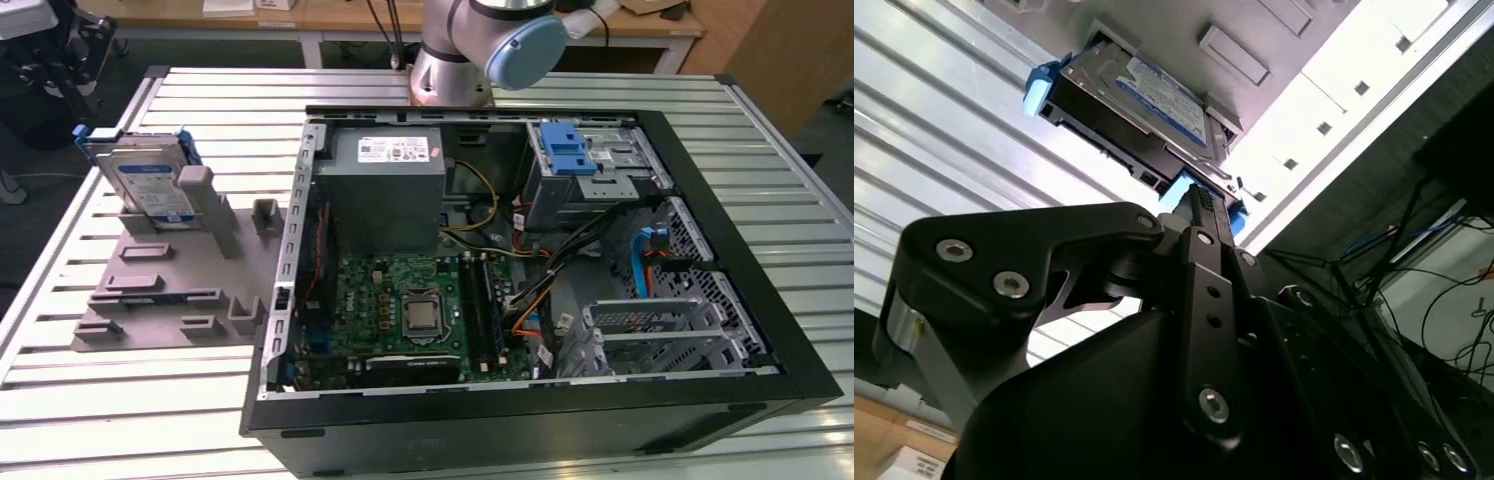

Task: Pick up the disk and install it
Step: 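Pick up the disk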

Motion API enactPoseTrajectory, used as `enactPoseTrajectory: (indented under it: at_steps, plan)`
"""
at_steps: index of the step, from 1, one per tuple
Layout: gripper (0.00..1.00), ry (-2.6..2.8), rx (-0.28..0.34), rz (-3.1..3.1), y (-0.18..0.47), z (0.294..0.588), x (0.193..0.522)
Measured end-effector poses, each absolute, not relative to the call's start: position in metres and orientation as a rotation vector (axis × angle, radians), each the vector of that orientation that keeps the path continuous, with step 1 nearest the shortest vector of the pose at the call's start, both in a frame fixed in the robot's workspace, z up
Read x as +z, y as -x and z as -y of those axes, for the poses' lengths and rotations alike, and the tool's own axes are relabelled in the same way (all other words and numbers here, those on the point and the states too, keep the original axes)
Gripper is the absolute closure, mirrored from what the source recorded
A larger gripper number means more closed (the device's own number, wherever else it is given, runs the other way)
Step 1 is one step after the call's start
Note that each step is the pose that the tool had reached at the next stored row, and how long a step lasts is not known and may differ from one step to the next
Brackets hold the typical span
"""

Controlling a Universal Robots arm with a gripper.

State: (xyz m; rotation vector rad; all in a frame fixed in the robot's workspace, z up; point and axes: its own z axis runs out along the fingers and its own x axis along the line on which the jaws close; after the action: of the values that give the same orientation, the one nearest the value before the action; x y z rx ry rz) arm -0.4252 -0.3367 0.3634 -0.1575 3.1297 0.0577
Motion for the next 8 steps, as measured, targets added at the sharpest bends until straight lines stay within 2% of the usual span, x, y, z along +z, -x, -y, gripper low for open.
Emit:
enactPoseTrajectory:
  at_steps: [8]
  plan:
    - [0.89, 0.25, 0.058, -3.125, 0.4252, 0.3367, 0.3634]
